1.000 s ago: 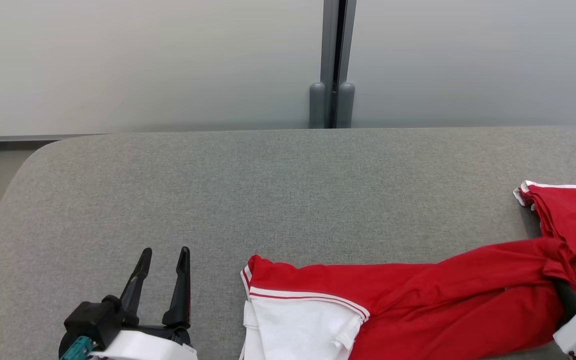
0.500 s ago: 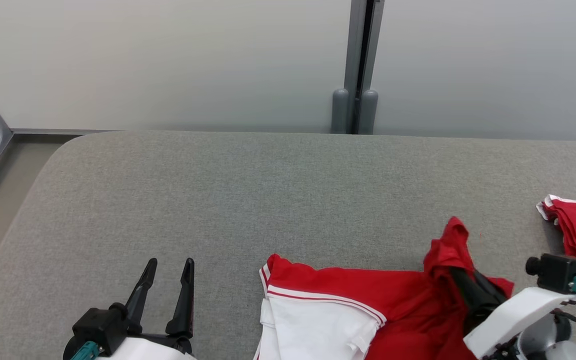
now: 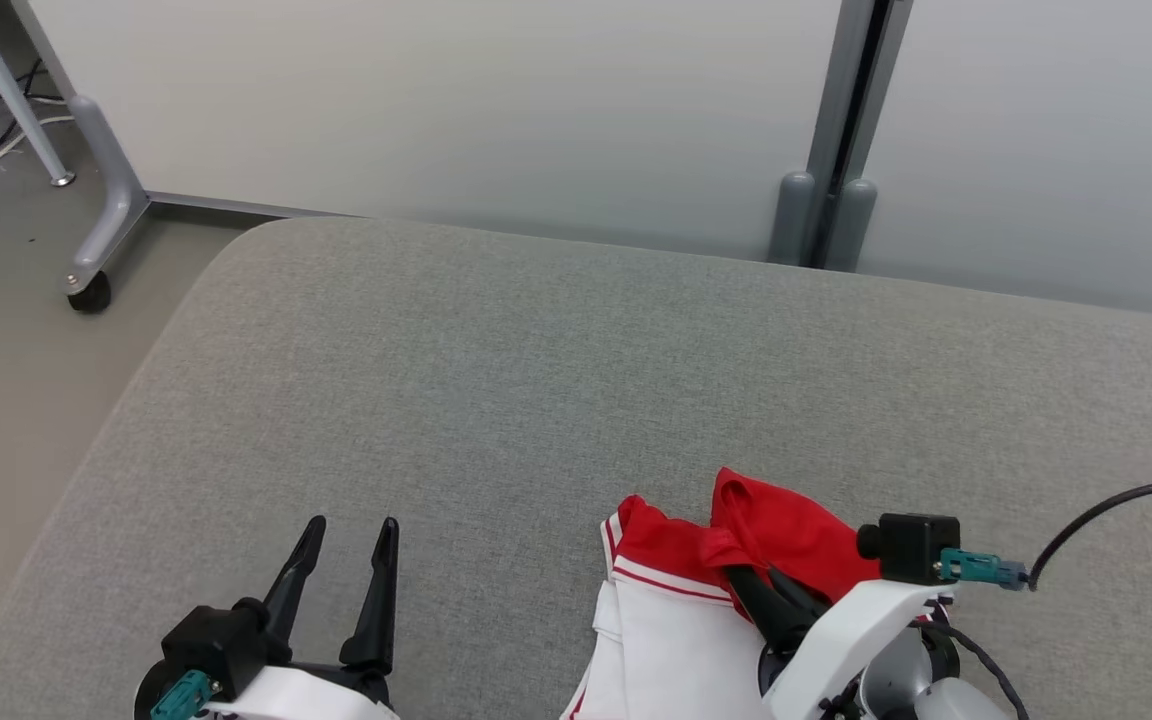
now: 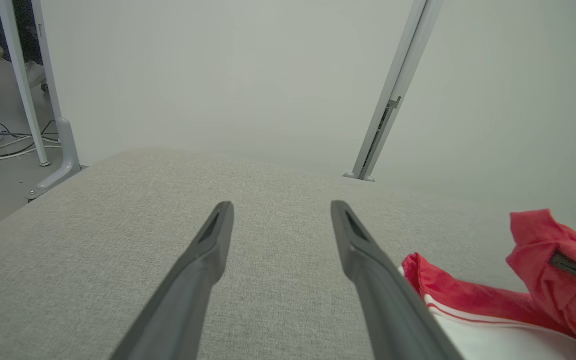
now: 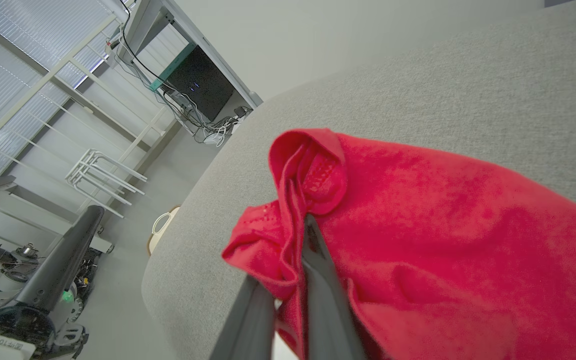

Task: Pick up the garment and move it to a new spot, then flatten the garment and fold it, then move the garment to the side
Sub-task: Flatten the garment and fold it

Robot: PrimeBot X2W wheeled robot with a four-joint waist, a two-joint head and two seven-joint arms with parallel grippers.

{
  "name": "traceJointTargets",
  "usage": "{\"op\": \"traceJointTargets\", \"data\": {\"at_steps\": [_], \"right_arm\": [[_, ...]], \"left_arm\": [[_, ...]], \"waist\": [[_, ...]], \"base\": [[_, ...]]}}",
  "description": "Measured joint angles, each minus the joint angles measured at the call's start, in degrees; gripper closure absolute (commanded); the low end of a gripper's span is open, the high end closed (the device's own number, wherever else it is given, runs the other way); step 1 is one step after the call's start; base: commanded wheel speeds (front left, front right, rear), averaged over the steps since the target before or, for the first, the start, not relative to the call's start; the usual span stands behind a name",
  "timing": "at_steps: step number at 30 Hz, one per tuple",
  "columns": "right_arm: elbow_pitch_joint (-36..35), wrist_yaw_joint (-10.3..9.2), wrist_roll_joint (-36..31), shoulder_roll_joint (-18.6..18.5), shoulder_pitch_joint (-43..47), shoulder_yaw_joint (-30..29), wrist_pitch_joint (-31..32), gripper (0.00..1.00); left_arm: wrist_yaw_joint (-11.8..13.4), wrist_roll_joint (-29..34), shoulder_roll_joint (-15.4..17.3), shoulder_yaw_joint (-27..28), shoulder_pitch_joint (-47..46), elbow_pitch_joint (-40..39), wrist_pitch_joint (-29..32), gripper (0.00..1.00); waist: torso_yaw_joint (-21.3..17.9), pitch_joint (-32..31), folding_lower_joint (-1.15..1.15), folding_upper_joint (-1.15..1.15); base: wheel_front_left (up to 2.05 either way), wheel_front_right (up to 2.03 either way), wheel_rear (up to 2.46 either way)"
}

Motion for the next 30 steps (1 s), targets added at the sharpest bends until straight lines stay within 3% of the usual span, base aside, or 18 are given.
{"op": "traceJointTargets", "data": {"at_steps": [6,14,15,16,17,19,20,21,22,23,24,30], "right_arm": [[3.9,0.00,1.3,1.5,-1.6,3.8,-0.6,1.00],[9.9,0.00,4.5,2.9,-5.8,8.5,-3.1,1.00],[10.7,0.00,4.8,2.9,-6.2,9.2,-3.3,0.93],[11.6,0.00,5.1,3.1,-6.6,9.9,-3.6,0.75],[12.1,0.00,5.6,3.3,-6.9,10.4,-3.7,0.70],[13.1,0.00,6.8,3.5,-7.7,11.7,-4.3,0.85],[13.6,0.00,7.4,3.7,-8.1,12.3,-4.7,0.85],[14.0,0.00,7.9,3.8,-8.5,13.0,-5.1,0.80],[14.6,0.00,8.3,3.8,-8.8,13.8,-5.3,0.65],[15.2,0.00,8.8,4.0,-9.1,14.5,-5.6,0.29],[15.7,0.00,9.1,4.1,-9.4,15.0,-6.0,0.00],[15.3,0.00,11.3,3.6,-10.9,17.0,-9.0,0.00]], "left_arm": [[-0.2,0.0,0.0,0.2,-0.1,0.7,0.0,0.00],[-0.4,0.5,-0.2,0.5,-1.3,1.2,0.0,0.00],[-0.5,0.5,-0.3,0.5,-1.3,1.4,0.0,0.00],[-0.5,0.5,-0.4,0.4,-1.4,1.5,0.0,0.00],[-0.5,0.5,-0.4,0.5,-1.4,1.6,0.0,0.00],[-0.5,0.7,-0.5,0.5,-1.6,1.7,0.0,0.00],[-0.4,0.8,-0.5,0.5,-1.6,1.7,0.0,0.00],[-0.4,0.8,-0.6,0.5,-1.6,1.9,0.0,0.00],[-0.4,0.8,-0.6,0.5,-1.6,2.0,0.0,0.00],[-0.5,0.8,-0.6,0.5,-1.6,2.1,0.0,0.00],[-0.5,0.8,-0.6,0.5,-1.6,2.3,0.0,0.00],[-0.5,0.8,-0.6,0.7,-1.6,2.6,0.0,0.00]], "waist": [[2.2,0.7,0.00,0.00],[1.9,1.8,0.00,0.00],[1.7,1.9,0.00,0.00],[1.6,1.9,0.00,0.00],[1.4,1.9,0.00,0.00],[1.0,1.8,0.00,0.00],[0.8,1.8,0.00,0.00],[0.6,1.7,0.00,0.00],[0.4,1.6,0.00,0.00],[0.2,1.5,0.00,0.00],[0.1,1.3,0.00,0.00],[-0.7,0.2,0.00,0.00]], "base": [[0.00,0.00,0.00],[0.00,0.00,0.00],[0.00,0.00,0.00],[0.00,0.00,0.00],[0.00,0.00,0.00],[0.00,0.00,0.00],[0.00,0.00,0.00],[0.00,0.00,0.00],[0.00,0.00,0.00],[0.00,0.00,0.00],[0.00,0.00,0.00],[0.00,0.00,0.00]]}}
